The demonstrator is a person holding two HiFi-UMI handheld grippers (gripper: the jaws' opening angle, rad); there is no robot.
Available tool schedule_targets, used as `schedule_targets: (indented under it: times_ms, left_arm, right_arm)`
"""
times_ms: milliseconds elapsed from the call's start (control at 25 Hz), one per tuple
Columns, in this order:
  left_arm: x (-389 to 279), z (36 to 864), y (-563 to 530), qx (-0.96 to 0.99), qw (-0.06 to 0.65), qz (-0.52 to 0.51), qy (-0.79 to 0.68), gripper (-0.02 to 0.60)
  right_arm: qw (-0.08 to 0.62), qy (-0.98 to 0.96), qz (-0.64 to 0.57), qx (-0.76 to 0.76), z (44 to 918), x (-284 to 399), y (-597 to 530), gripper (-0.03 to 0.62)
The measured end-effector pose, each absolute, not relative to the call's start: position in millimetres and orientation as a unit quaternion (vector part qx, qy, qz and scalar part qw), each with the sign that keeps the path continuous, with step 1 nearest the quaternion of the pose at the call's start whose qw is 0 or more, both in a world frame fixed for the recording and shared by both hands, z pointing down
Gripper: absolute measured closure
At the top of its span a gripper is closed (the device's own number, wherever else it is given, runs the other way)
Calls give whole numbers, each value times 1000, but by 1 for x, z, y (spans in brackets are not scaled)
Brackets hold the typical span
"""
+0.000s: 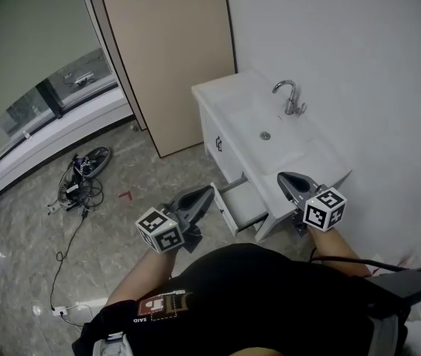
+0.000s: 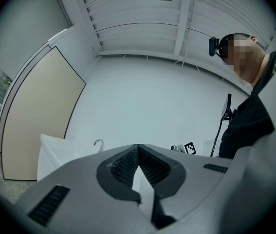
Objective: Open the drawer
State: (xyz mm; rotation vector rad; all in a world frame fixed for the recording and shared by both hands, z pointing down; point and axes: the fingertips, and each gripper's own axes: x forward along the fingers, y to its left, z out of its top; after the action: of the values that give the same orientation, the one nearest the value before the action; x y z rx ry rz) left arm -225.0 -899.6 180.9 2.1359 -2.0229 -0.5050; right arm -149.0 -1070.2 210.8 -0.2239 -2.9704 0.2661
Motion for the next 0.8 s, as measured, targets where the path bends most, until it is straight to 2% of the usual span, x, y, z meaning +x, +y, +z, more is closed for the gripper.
schedule_targets:
  times_ms: [800]
  left_arm:
    - [-231,179,-900,705,68,-162,-687,581]
  right_arm:
    - [79,-991,74,-78,210,-148,-1076,595]
